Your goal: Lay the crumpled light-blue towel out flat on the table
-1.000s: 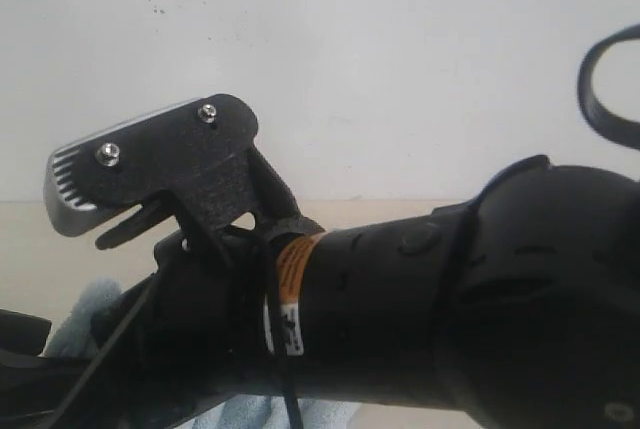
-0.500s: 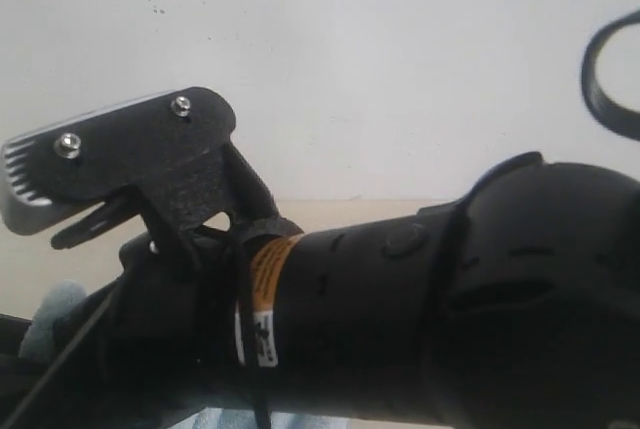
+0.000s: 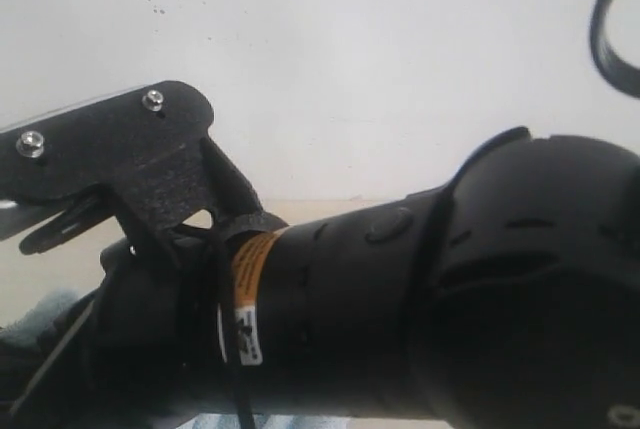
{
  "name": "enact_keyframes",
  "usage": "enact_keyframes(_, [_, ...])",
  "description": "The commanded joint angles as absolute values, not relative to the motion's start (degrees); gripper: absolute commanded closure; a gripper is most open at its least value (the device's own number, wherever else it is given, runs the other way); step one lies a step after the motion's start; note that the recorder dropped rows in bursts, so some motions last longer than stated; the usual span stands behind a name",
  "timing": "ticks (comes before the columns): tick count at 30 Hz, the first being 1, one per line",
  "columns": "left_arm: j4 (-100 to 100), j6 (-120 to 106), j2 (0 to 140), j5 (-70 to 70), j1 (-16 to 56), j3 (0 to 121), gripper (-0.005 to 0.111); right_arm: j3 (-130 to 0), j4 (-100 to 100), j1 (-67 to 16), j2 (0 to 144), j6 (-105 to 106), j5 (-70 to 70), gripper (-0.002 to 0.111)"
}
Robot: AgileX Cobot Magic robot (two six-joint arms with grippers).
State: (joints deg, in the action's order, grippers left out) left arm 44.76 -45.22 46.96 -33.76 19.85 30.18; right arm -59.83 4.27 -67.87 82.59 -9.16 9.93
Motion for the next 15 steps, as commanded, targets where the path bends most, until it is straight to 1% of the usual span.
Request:
enact_keyframes(1, [45.2,-45.1,47.1,-33.3,20.1,30.0,0.102,-60.3,4.4,-67.9,81.8,-8.8,11.0,0.108])
enact_keyframes(4, [45.2,-45.0,46.7,-34.0,20.1,30.0,0.102,-60.3,5.0,-67.3,81.8,-8.3,13.9,0.108])
enact_keyframes(6, [44.8,-44.9,46.0,-34.7,20.1,30.0,0.102,-60.6,5.2,-66.0,81.8,-8.3,16.5,0.105])
enact_keyframes(9, [43.0,-42.9,43.9,-34.8,20.1,30.0,0.102,-60.7,5.3,-62.5,81.7,-8.3,18.7,0.092])
enact_keyframes(13, [41.2,-41.4,40.8,-35.7,20.1,30.0,0.102,-60.7,5.4,-57.4,81.7,-7.9,19.2,0.063])
enact_keyframes(14, [41.2,-41.4,40.2,-36.1,20.1,30.0,0.102,-60.7,5.4,-56.2,81.8,-7.5,18.8,0.059])
enact_keyframes(15, [41.2,-40.9,39.5,-36.3,20.1,30.0,0.102,-60.7,5.4,-55.1,81.9,-7.3,18.5,0.058])
